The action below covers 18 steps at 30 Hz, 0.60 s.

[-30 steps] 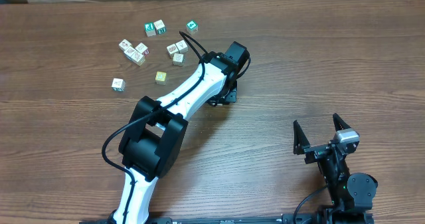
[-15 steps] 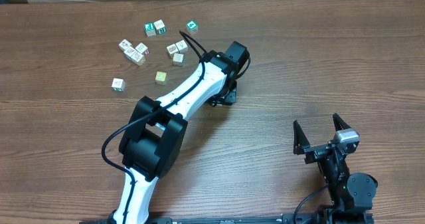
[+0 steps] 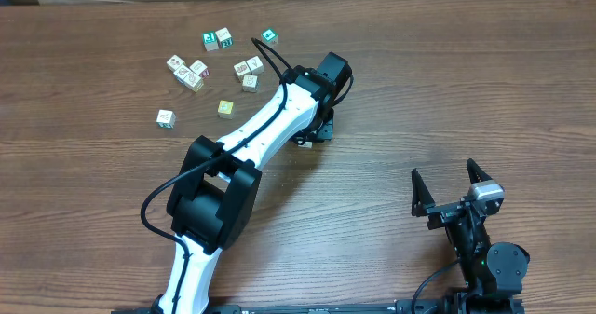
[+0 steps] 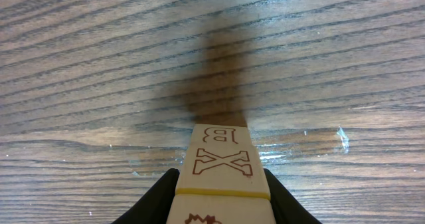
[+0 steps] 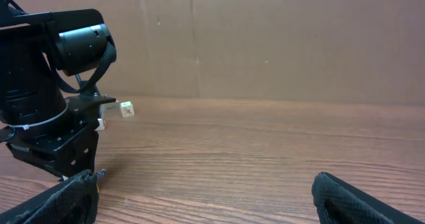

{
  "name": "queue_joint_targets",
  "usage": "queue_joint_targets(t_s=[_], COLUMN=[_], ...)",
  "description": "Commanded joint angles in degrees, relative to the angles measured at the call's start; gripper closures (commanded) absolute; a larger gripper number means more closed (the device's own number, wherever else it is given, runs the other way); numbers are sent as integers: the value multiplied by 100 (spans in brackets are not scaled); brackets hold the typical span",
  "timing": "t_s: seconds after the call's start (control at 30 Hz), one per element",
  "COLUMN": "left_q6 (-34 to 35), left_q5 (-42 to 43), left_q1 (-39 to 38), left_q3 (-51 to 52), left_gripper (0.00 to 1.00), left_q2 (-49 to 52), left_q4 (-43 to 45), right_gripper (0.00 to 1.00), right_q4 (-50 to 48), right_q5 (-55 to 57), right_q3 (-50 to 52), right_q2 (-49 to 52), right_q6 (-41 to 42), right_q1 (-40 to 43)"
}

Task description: Form a tower

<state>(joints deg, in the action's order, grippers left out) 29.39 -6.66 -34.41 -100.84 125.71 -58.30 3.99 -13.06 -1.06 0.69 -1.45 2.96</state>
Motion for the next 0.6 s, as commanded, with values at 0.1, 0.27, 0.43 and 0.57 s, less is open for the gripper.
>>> queue_joint_targets(t_s=[0.1,0.27,0.43,0.57], left_q6=[-109,-109,-111,-116], left_q5=[13,13,11,11], left_q1=[0,0,0,0], left_q3=[-140,-140,-144,-144], left_gripper=[69,70,70,68], left_q2=[48,42,-20,-92], left_q4=[-22,-42,-33,-35], right_gripper=[0,0,0,0], right_q4=[-26,-26,-26,-26], right_q5=[55,55,55,55], right_q3=[59,59,59,59], right_q2=[-52,-52,-52,-52], right_q6=[9,9,9,9], right_q1=[-22,-22,-22,-22])
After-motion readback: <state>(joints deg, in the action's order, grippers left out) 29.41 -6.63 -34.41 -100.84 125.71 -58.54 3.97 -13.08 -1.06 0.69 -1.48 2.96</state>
